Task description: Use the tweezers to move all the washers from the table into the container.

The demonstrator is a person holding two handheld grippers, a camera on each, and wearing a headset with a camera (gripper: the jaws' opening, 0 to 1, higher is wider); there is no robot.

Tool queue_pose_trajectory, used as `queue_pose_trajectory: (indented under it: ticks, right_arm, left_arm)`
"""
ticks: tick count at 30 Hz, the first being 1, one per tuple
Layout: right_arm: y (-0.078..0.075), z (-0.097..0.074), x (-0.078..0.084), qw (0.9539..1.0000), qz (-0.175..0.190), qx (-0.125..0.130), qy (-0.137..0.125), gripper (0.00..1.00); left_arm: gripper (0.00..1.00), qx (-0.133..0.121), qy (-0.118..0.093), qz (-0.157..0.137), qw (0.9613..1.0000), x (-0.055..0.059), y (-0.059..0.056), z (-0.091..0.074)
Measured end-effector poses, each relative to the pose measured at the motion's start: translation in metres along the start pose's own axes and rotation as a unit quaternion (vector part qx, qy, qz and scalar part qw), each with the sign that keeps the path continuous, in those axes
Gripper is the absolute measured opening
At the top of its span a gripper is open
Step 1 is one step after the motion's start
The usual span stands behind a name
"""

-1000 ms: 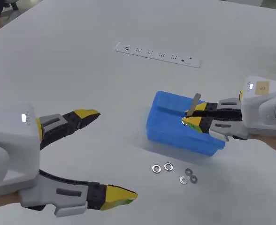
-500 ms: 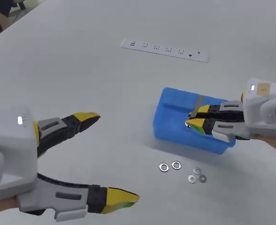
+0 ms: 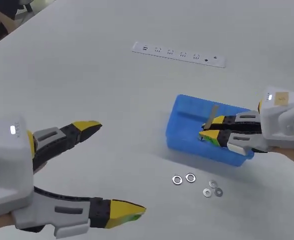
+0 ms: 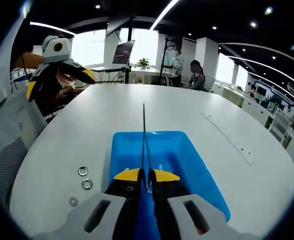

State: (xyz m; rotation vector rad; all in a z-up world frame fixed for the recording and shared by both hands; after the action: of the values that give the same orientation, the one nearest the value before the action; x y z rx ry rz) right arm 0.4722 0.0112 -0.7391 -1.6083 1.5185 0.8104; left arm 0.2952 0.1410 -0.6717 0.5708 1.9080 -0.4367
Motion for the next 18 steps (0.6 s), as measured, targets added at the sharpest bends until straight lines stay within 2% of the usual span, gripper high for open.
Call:
queue_pose_trajectory:
  ticks: [4, 8, 12, 14, 18]
  right_arm:
    - [0.0, 0.0, -0.002, 1.0, -0.001, 0.001, -0.001, 0.08]
    - [0.0, -0.001, -0.005, 1.0, -0.001, 0.002, -0.005, 0.08]
    - [-0.003, -0.004, -0.008, 0.9999, -0.012, 0.006, 0.001, 0.08]
    - [-0.003, -0.006, -0.011, 0.9997, -0.023, 0.006, 0.003, 0.08]
    - [-0.005, -0.011, -0.02, 0.9996, -0.024, 0.008, -0.009, 0.08]
  left_arm:
    - [1.0, -0.004, 0.001, 0.002, 1.0, -0.001, 0.001, 0.0]
    - [1.0, -0.009, -0.009, -0.003, 0.9999, -0.005, 0.004, 0.002]
    - [1.0, -0.006, -0.014, 0.001, 0.9999, -0.011, 0.013, 0.014]
    - [0.99, 0.001, -0.027, 0.001, 0.9996, -0.019, 0.017, 0.025]
    - [0.99, 0.019, -0.063, 0.012, 0.9978, -0.046, 0.025, 0.055]
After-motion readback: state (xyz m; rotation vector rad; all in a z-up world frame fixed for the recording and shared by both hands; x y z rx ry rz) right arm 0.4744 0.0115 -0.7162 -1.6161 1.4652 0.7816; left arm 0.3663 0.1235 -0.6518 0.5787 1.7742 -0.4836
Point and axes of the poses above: the centre of the closed fingertips' face, and the gripper's own axes: z roughly forward along the fingers, y roughly to its left, x roughly out of its underside, the point moved 4 cm from there along -z, roughly backward along the fingers
